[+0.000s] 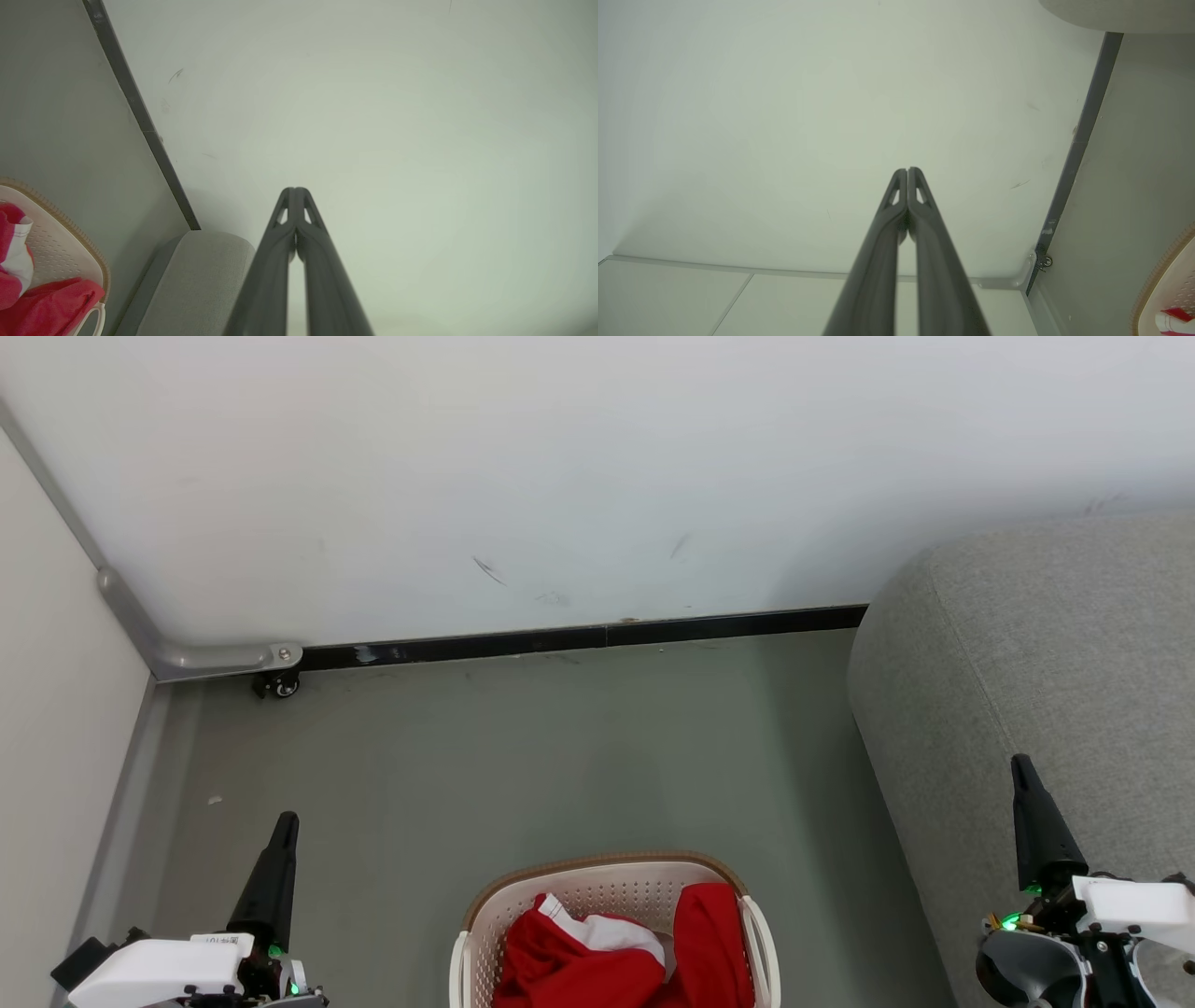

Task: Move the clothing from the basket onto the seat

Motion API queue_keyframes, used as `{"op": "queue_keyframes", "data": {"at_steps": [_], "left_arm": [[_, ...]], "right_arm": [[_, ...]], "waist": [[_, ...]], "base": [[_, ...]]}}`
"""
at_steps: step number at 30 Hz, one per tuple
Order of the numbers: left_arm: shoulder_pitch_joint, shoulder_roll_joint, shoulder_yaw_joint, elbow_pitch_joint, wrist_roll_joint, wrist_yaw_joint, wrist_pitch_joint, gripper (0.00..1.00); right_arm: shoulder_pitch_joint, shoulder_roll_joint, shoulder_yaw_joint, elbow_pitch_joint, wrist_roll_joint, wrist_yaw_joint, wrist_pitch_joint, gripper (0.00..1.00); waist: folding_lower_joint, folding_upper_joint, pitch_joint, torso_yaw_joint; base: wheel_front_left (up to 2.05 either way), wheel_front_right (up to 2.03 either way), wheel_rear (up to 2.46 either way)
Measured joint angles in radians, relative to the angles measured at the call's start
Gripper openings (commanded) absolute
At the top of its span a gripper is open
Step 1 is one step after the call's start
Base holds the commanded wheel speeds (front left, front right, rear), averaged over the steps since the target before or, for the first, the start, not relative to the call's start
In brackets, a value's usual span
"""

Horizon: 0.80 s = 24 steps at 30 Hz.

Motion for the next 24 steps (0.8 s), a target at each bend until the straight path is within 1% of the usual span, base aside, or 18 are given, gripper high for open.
{"op": "queue_keyframes", "data": {"at_steps": [22, 23, 24], "left_arm": [[0.0, 0.0, 0.0, 0.0, 0.0, 0.0, 0.0, 0.0], [0.002, -0.002, 0.0, 0.008, 0.0, 0.0, 0.0, 1.0], [0.008, -0.006, -0.001, 0.021, 0.0, 0.0, 0.0, 1.0]], "right_arm": [[0.0, 0.0, 0.0, 0.0, 0.0, 0.0, 0.0, 0.0], [0.004, 0.001, 0.001, 0.005, 0.0, 0.0, 0.0, 1.0], [0.012, 0.004, 0.002, 0.016, 0.0, 0.0, 0.0, 1.0]], "waist": [[0.0, 0.0, 0.0, 0.0], [-0.0001, 0.0, 0.0, 0.0], [0.0, 0.0, 0.0, 0.0]], "base": [[0.0, 0.0, 0.0], [0.0, 0.0, 0.0], [0.0, 0.0, 0.0]]}}
